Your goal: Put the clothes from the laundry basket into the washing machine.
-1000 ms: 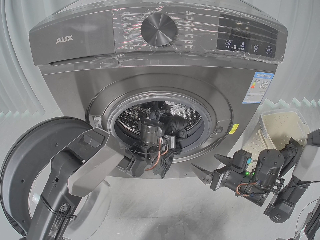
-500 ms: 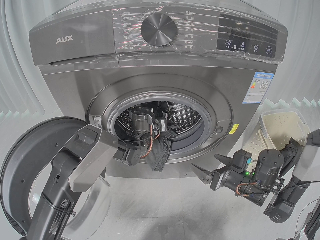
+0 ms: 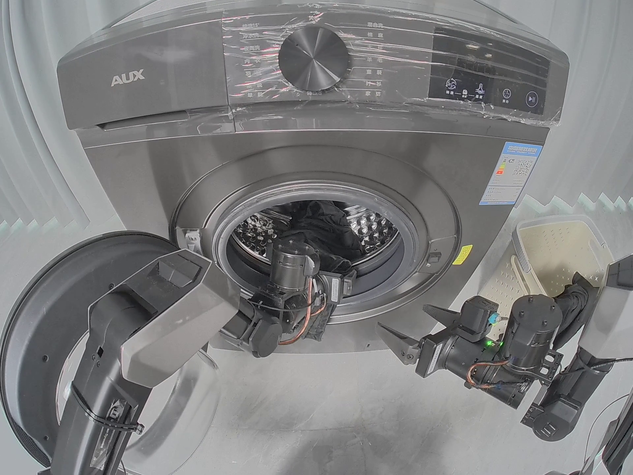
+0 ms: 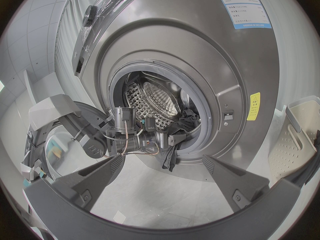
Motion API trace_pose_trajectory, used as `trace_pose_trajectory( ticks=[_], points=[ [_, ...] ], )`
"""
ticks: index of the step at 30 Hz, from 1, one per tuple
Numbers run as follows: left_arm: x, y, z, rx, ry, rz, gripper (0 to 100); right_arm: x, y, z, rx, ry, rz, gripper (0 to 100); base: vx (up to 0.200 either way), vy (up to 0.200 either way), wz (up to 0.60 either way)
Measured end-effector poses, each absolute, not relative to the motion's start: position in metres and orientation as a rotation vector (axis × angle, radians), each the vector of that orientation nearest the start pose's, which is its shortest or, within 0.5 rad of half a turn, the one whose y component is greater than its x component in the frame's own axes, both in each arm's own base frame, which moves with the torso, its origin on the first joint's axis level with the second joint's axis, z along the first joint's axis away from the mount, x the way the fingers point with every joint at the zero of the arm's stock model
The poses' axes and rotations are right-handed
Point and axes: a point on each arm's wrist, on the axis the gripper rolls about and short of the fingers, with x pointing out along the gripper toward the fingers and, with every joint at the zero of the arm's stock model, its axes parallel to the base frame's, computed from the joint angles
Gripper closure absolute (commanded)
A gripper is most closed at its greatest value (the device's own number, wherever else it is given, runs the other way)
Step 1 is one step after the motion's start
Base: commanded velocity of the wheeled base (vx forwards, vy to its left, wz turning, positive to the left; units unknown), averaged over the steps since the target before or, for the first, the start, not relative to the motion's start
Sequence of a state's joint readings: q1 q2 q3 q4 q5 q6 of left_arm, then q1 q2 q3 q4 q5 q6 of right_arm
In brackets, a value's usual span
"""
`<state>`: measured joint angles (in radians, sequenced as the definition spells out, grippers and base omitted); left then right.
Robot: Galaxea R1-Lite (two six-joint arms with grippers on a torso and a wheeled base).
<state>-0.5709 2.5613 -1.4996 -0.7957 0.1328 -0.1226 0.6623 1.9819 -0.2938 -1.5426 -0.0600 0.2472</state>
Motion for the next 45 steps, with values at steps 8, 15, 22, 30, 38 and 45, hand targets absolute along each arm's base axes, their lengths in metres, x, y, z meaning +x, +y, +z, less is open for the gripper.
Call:
trace_pose_trajectory(
  ticks=[8,15,22,30,38,45],
  points=[
    [0.415,-0.268,0.009,0.011,0.305,-0.433,0,0.219,0.169,0.078,0.187,0.212,0.58,0,0.0,0.0,0.0],
    [0.418,-0.266,-0.002,0.035,0.299,-0.427,100,0.219,0.169,0.078,0.187,0.21,0.58,0,0.0,0.0,0.0],
    [0.424,-0.263,-0.002,0.029,0.293,-0.41,100,0.219,0.169,0.077,0.187,0.212,0.579,0,0.0,0.0,0.0],
    [0.439,-0.262,0.019,-0.015,0.206,-0.379,100,0.219,0.169,0.077,0.186,0.213,0.58,0,0.0,0.0,0.0],
    [0.464,-0.263,0.062,-0.118,0.042,-0.333,100,0.219,0.169,0.077,0.187,0.212,0.58,0,0.0,0.0,0.0],
    [0.477,-0.259,0.071,-0.154,-0.021,-0.3,0,0.219,0.168,0.077,0.187,0.212,0.578,0,0.0,0.0,0.0]
  ],
)
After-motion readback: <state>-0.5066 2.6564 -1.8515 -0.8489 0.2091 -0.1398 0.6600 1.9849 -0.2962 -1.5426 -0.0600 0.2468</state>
